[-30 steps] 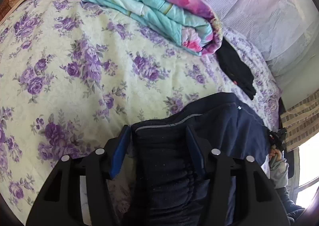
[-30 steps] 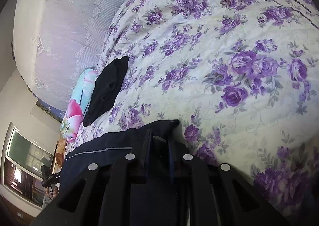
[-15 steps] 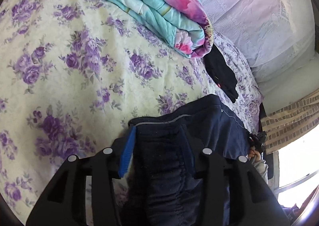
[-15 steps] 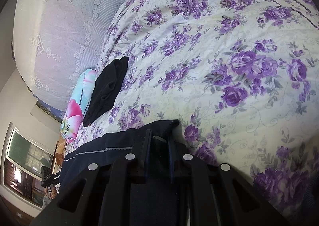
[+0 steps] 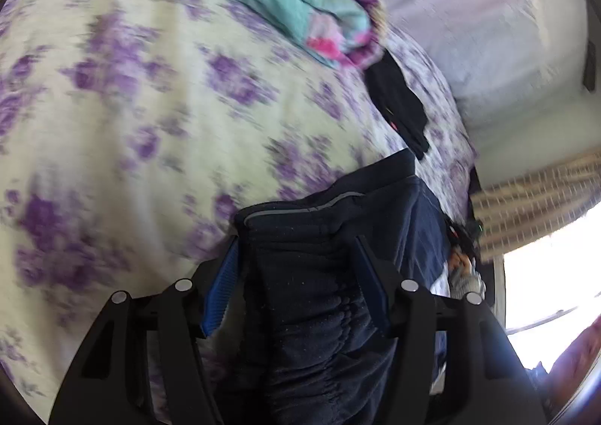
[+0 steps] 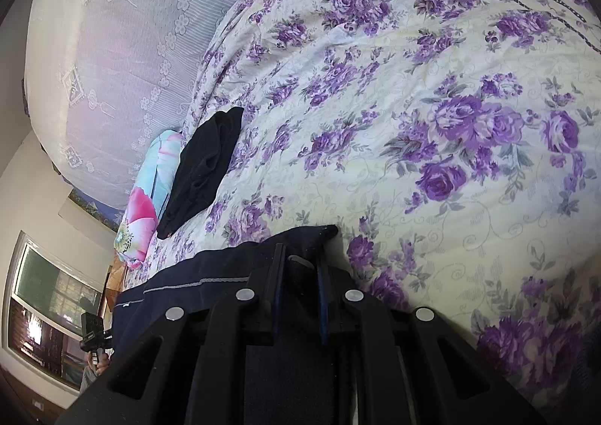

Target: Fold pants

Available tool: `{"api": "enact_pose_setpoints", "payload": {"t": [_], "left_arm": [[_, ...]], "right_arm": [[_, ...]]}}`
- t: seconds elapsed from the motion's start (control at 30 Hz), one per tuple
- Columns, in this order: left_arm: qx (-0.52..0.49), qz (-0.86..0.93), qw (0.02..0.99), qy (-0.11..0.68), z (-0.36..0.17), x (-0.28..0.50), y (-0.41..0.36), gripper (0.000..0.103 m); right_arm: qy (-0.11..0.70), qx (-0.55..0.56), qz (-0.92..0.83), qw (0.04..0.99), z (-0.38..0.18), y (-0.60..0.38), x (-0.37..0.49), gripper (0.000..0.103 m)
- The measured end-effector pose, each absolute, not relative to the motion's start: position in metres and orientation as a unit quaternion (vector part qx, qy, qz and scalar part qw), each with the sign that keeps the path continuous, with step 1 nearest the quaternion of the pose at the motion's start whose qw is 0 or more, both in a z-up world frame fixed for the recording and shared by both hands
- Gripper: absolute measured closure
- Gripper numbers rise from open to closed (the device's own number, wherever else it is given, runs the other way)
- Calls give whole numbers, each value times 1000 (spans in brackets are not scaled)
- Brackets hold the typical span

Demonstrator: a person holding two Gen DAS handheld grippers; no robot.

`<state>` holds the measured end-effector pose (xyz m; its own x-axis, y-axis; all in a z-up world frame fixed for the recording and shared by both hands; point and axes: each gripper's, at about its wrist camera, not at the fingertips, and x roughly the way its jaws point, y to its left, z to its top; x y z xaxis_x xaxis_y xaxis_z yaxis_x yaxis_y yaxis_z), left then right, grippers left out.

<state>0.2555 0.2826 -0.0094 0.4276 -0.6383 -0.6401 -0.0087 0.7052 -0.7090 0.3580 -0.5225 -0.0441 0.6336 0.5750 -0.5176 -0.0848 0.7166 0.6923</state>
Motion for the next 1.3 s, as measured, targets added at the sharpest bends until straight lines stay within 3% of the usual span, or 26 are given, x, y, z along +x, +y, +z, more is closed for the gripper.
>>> {"api": "enact_pose_setpoints", "payload": {"t": [0.1, 0.17, 0.27, 0.43, 0.5, 0.53, 0.7, 0.73, 0.83, 1.07, 1.3], "left_arm": [[-314, -213, 793, 476, -4, 260, 278, 51], [-318, -202, 804, 459, -1, 267, 283, 70], [-309, -196, 814, 451, 3, 269, 281, 78], [-311, -223, 811, 443, 12, 257, 277, 80], [-344, -233, 791, 449, 5, 255, 285, 69], [-357, -238, 782, 453, 1, 255, 286, 58], [-338, -247, 775, 474, -4, 258, 265, 55], [-331, -251, 778, 471, -1, 258, 262, 56], [-310, -249, 801, 448, 17, 258, 254, 81], [-254, -208, 848, 416, 48, 238, 237, 86], [-287, -223, 863, 351, 77, 190, 252, 88]], "right_arm": [[381, 322, 195, 844, -44, -523, 358, 90], [381, 321, 195, 845, -44, -523, 358, 90], [381, 322, 195, 844, -44, -523, 358, 90], [384, 320, 191, 845, -42, -522, 360, 90], [383, 320, 191, 845, -42, -522, 360, 90], [383, 321, 192, 845, -42, -522, 361, 90], [383, 321, 191, 845, -42, -522, 360, 90], [383, 321, 191, 845, -42, -522, 360, 90], [384, 321, 190, 845, -42, -521, 360, 90], [390, 327, 157, 847, -30, -519, 357, 89], [317, 337, 178, 868, 43, -513, 298, 91]]}}
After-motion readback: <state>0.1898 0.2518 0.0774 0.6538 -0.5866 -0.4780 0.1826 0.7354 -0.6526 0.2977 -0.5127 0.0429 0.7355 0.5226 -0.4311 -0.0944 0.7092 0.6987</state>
